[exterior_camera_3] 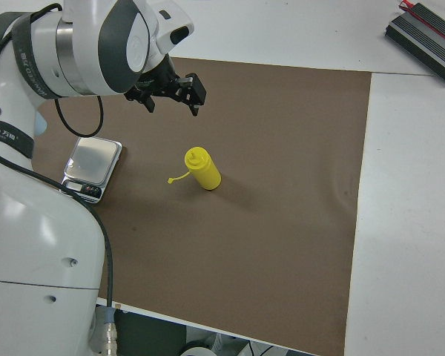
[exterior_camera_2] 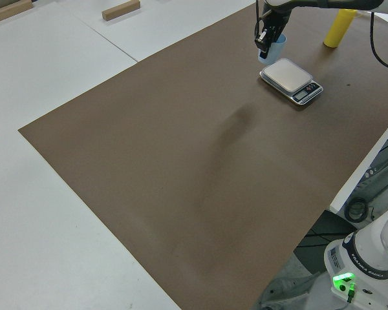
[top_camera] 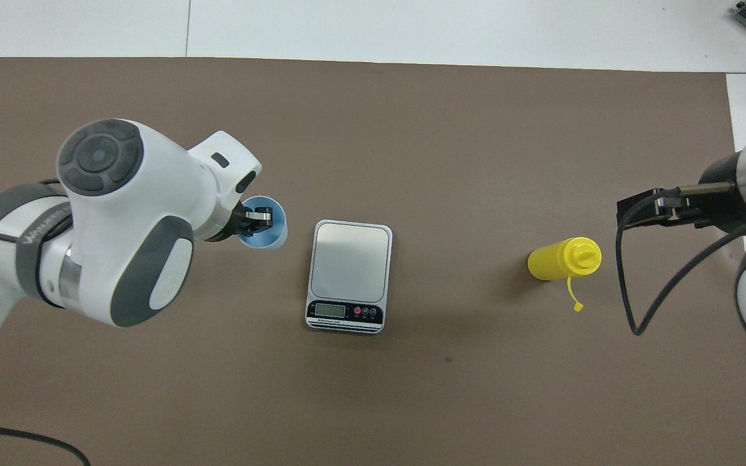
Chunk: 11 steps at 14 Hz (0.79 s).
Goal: Pour seasoning into cup on scale with both arms
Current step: 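Carry the blue cup with the left gripper onto the scale and release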
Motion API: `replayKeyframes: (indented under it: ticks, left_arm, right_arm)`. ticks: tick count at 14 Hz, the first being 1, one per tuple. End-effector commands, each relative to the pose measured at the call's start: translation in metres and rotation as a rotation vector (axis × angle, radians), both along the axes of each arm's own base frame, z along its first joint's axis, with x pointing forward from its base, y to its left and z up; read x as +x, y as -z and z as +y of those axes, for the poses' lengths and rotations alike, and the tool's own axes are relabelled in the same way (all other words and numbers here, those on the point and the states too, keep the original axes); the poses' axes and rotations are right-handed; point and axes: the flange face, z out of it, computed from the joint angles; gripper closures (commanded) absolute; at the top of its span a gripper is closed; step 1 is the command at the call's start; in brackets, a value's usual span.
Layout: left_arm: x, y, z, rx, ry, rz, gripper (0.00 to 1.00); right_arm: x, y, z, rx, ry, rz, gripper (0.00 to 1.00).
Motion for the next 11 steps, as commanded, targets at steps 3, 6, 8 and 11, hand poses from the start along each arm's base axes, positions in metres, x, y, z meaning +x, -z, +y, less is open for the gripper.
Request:
replayKeyframes:
  ticks: [3, 6, 8, 11]
  left_arm:
    - [-0.029, 0.038, -0.078, 0.029, -0.042, -0.056, 1.0]
    - [-0.036, 0.056, -0.097, 0.038, -0.044, -0.06, 1.0]
    - [-0.041, 0.07, -0.109, 0.037, -0.047, -0.054, 1.0]
    - [-0.039, 0.079, -0.112, 0.027, -0.053, -0.063, 1.0]
  right_arm:
    - [-0.004, -0.001, -0.004, 0.016, -0.012, 0.004, 0.0]
    - [-0.004, -0.001, -0.004, 0.016, -0.012, 0.005, 0.0]
    - [-0.004, -0.001, -0.005, 0.016, -0.01, 0.005, 0.0]
    - [-0.003, -0.001, -0.021, 0.016, 0.025, 0.002, 0.0]
